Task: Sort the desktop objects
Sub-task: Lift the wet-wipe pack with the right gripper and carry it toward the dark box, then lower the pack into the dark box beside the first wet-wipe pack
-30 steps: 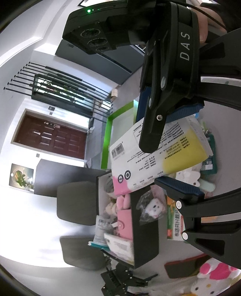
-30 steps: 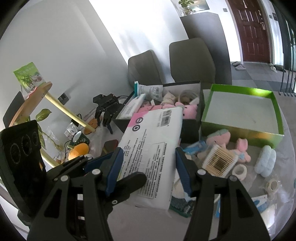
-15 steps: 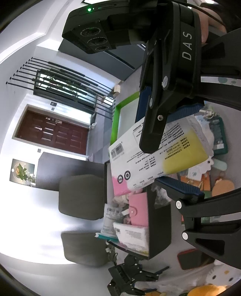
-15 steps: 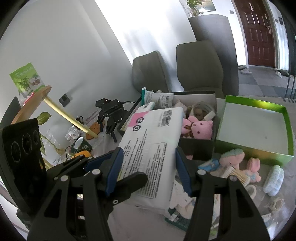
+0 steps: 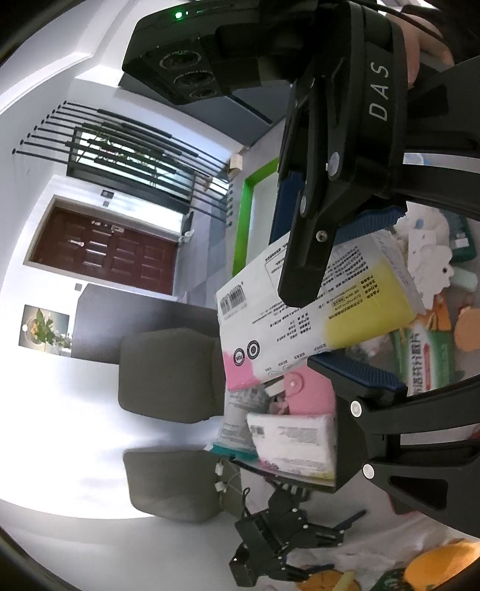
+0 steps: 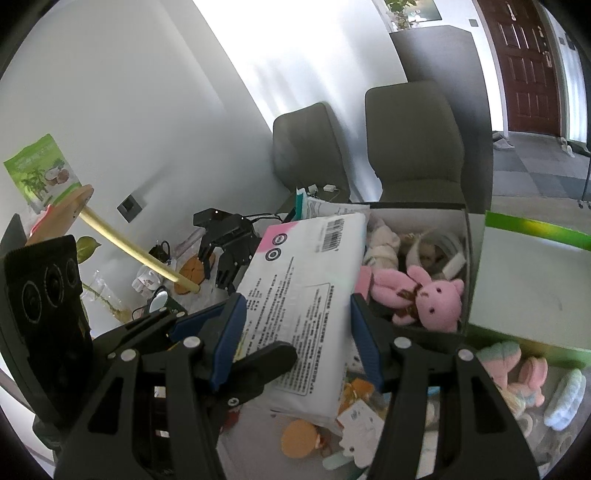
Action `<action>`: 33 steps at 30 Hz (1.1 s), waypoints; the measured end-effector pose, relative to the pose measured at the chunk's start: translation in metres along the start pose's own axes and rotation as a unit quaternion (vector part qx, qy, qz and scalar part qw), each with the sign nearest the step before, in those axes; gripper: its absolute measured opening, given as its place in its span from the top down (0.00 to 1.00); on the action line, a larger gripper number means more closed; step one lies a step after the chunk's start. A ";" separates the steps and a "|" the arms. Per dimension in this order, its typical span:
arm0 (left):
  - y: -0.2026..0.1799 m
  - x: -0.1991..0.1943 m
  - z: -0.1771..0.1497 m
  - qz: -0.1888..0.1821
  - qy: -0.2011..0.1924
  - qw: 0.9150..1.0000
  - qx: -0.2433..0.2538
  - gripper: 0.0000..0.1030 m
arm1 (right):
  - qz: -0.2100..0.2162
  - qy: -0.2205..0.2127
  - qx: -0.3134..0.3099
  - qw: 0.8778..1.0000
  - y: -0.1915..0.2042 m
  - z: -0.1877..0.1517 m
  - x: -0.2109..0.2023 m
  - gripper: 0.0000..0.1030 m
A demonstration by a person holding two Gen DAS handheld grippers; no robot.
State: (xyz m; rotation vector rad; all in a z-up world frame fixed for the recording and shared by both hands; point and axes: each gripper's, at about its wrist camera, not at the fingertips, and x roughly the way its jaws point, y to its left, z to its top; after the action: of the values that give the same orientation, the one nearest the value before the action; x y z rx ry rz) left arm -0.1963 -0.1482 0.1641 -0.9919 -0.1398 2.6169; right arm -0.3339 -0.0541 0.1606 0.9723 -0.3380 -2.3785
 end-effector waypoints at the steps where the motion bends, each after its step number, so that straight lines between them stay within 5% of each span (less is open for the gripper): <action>1: 0.003 0.002 0.001 0.000 0.001 1.000 -0.001 0.42 | -0.001 0.000 -0.001 1.000 0.000 0.002 0.003 0.44; 33: 0.084 0.096 0.009 -0.007 0.027 1.000 -0.012 0.42 | 0.006 0.019 0.009 1.000 -0.031 0.022 0.108 0.40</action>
State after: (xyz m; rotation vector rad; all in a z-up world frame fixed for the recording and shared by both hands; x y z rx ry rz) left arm -0.2927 -0.1932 0.0936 -1.0653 -0.1644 2.5788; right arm -0.4257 -0.0900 0.1015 1.0193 -0.3502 -2.3465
